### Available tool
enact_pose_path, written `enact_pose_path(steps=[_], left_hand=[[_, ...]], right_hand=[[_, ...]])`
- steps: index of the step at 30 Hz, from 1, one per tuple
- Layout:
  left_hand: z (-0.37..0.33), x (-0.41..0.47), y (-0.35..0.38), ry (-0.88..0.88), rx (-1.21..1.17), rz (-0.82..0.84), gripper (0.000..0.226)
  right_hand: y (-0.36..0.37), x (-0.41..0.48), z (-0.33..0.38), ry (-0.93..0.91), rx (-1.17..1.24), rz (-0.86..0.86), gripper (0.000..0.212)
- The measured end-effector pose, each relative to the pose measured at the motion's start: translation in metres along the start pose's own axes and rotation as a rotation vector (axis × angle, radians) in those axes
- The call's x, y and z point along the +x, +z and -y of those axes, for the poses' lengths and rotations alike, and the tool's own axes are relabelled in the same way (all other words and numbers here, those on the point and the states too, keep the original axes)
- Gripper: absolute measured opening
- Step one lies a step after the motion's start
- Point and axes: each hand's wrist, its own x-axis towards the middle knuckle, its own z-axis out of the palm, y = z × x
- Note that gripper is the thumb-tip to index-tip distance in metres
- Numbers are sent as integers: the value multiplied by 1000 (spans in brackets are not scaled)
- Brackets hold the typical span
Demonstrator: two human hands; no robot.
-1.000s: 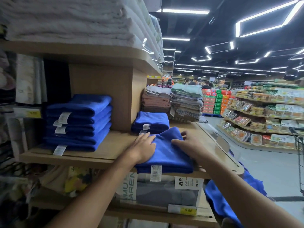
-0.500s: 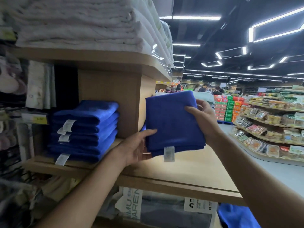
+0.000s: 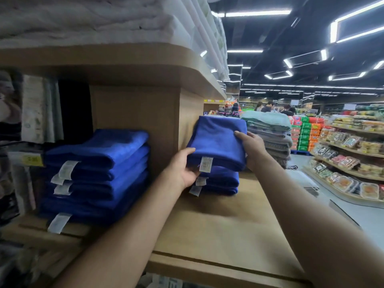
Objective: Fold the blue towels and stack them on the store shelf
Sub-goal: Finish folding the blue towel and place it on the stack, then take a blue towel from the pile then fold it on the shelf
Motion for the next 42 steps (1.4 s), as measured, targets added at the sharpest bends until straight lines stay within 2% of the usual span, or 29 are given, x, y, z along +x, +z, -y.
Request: enact_pose_path(steps=[2, 4, 7, 11, 15, 18, 20, 21, 22, 24, 28, 30, 33, 36, 40, 42], left_hand=[[8, 9, -2, -18, -37, -73, 13], [16, 17, -5, -12, -51, -137, 16], [22, 27, -8, -6, -36, -179, 32], [21, 23, -7, -3, -43, -183, 33], [18, -4, -6, 18, -1, -143, 15], [26, -30, -2, 178, 385, -201, 17], [38, -48, -1, 316, 737, -152, 41], [46, -54, -3, 367, 943, -98, 56], [56, -62, -3, 412, 1187, -36, 62], [78, -80, 0, 472, 1621, 124, 54], [120, -111, 20, 343, 2013, 441, 54], [136, -117, 27, 320, 2109, 452, 61], [142, -121, 26, 324, 2119, 389, 62], [141, -121, 24, 356, 2116, 379, 63], [141, -121, 21, 352, 2098, 358, 67], [141, -121, 20, 355, 2089, 354, 68]], right_hand=[[1, 12, -20, 121, -63, -9, 31], [-4, 19, -38, 251, -127, -9, 33], [-12, 24, -49, 325, -175, 34, 35], [-10, 14, -39, 233, -387, 59, 22], [-19, -8, -16, 37, -732, 158, 23], [-48, -31, 20, -92, -892, 228, 29], [-76, -50, 43, -160, -967, 226, 22], [-92, -60, 53, -168, -997, 228, 20], [-109, -68, 61, -170, -1033, 233, 21], [-144, -85, 70, -171, -1095, 221, 23], [-212, -115, 69, -116, -1117, 136, 23], [-242, -130, 59, -72, -1107, 73, 20], [-277, -150, 32, -11, -1091, -43, 13], [-304, -166, -9, 61, -1079, -133, 21], [-322, -195, -72, 345, -1221, 9, 33], [-327, -214, -102, 357, -1406, 75, 36]])
